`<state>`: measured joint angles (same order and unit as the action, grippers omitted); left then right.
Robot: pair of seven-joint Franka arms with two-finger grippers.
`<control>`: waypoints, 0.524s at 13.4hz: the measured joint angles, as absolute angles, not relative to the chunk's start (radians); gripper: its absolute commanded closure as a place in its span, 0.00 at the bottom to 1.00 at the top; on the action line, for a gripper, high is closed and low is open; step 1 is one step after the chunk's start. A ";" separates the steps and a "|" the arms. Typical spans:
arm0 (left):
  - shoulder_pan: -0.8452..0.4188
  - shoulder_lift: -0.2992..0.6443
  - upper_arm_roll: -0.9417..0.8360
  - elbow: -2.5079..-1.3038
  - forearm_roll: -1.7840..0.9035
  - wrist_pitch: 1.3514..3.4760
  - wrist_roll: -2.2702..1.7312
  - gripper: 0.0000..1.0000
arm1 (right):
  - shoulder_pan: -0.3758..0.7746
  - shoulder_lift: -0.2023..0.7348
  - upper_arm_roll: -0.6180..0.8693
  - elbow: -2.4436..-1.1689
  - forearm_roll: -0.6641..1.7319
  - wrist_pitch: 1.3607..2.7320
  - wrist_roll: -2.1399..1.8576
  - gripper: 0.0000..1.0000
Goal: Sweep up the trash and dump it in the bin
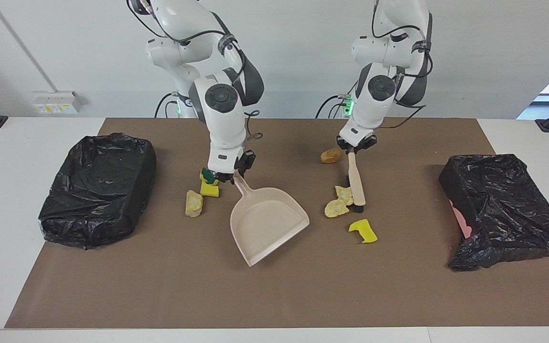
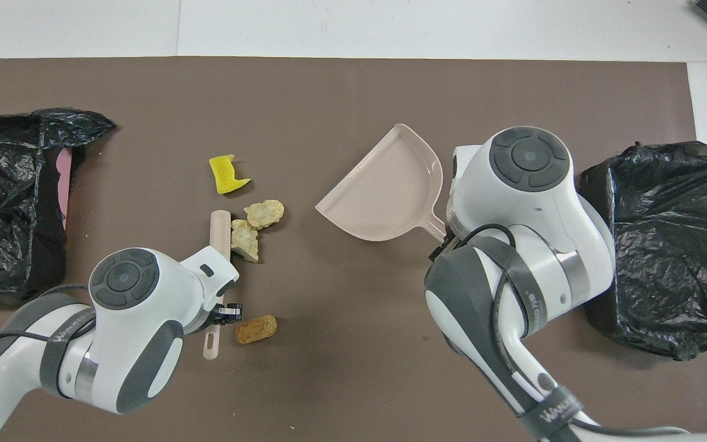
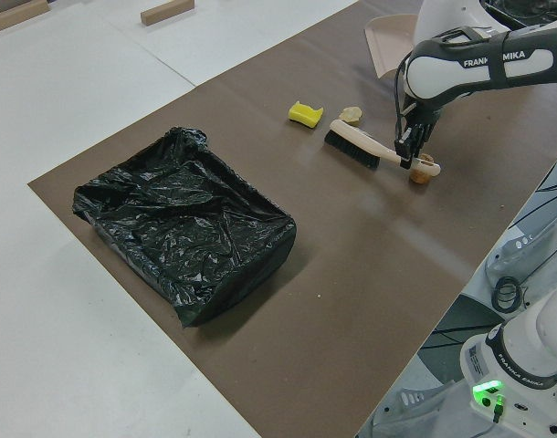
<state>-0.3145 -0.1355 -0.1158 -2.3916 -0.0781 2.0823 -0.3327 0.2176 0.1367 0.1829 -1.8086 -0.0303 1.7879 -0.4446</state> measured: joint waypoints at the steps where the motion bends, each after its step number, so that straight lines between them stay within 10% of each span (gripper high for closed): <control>1: -0.314 -0.135 -0.115 -2.391 -0.078 2.082 -0.333 1.00 | 0.213 0.118 0.183 -1.823 -0.030 1.769 -0.525 1.00; 7: -0.289 -0.132 -0.105 -2.391 -0.079 2.091 -0.332 1.00 | 0.235 0.002 0.188 -2.073 -0.030 1.933 -0.767 1.00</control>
<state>-0.2886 -0.1319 -0.1045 -2.3913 -0.0787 2.0913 -0.3320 0.2350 0.0024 0.1883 -2.0735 -0.0304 1.9330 -0.7667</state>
